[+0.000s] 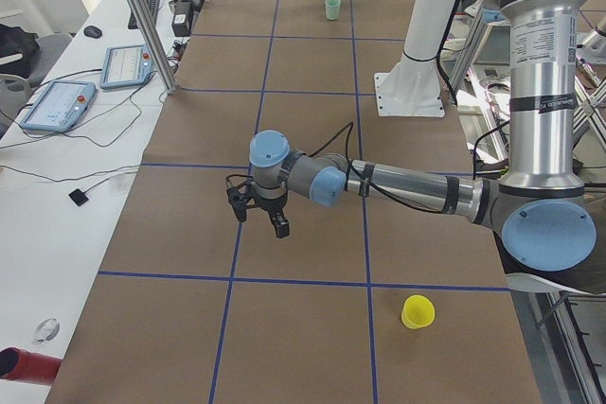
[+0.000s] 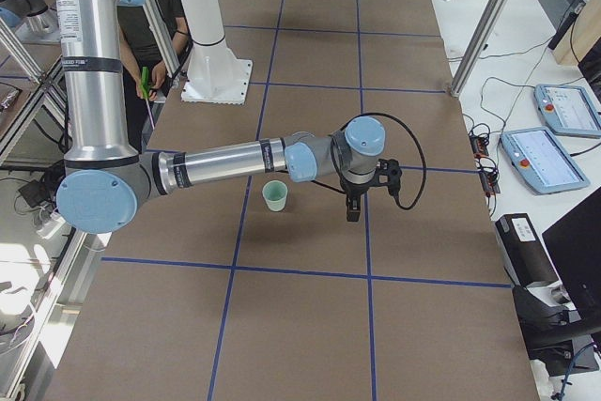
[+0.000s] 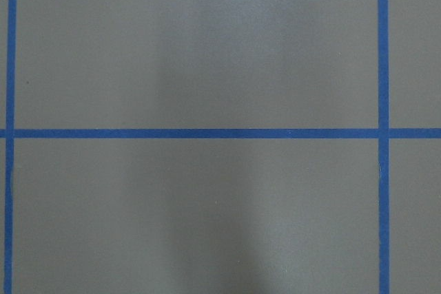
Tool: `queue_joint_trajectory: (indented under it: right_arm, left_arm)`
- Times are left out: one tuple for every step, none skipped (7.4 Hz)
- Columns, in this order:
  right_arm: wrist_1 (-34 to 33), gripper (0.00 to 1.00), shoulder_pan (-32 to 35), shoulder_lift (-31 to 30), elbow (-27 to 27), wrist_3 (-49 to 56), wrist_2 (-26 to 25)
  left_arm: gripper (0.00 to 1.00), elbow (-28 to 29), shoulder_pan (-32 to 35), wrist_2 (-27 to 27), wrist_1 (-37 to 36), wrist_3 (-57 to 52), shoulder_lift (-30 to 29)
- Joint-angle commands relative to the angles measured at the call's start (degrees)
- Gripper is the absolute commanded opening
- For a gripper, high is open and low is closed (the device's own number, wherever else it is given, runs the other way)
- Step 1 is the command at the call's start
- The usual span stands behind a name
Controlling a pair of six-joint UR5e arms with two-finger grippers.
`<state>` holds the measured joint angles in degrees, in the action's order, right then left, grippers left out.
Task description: Transfer and stack yellow cup on green cup
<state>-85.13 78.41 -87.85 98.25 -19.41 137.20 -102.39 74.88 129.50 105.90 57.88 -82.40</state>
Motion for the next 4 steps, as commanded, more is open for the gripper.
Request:
queue_joint_trajectory:
  right_arm:
    - [0.05, 1.00, -0.88, 0.05, 0.01, 0.24, 0.35]
    - [0.05, 1.00, -0.89, 0.05, -0.08, 0.25, 0.35]
    - [0.05, 1.00, -1.76, 0.13, 0.01, 0.16, 0.44]
    - [0.05, 1.00, -2.46, 0.31, 0.01, 0.16, 0.44]
  left_arm:
    - [1.00, -0.35, -0.17, -2.41, 1.41, 13.60, 1.36]
    - [1.00, -1.05, -0.95, -3.89, 3.07, 19.49, 2.93]
    - [1.00, -2.88, -2.61, -4.95, 5.43, 24.68, 7.04]
    - [1.00, -4.38, -6.11, -7.57, 7.72, 25.69, 10.04]
